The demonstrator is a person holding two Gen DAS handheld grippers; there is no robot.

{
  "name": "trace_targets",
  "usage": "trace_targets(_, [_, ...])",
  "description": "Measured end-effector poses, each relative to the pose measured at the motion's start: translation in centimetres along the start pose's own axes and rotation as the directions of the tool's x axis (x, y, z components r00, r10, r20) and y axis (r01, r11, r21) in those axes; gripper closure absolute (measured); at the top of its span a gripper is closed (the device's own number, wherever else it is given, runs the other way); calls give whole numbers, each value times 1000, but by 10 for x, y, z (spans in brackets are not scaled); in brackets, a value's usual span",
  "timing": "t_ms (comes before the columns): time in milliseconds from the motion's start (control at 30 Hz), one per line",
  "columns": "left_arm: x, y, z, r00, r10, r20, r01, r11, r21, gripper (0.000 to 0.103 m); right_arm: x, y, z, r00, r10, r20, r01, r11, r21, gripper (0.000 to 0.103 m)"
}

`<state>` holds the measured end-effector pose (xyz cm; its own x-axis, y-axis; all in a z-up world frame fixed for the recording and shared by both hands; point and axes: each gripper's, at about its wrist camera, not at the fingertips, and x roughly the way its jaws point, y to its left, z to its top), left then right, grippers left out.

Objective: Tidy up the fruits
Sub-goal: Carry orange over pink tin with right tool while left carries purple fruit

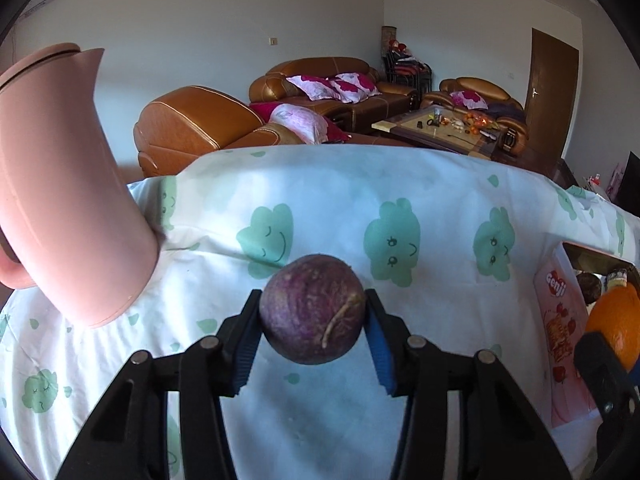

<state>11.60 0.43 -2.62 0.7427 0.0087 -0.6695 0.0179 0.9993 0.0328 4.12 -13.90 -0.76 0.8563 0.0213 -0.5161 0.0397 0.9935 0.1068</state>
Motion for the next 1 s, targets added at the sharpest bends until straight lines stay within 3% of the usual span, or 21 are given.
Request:
trace_targets(400, [-47,11,-32,997,50,60,-47,997,-53,53,-22,11,-6,996,-40,78,45,997,-62,54])
trace_targets(1000, [-91,-20,-64,995,12,96,-12,1000,-7,53,-56,-17,-23,997,-61,52,61,998,-12,54])
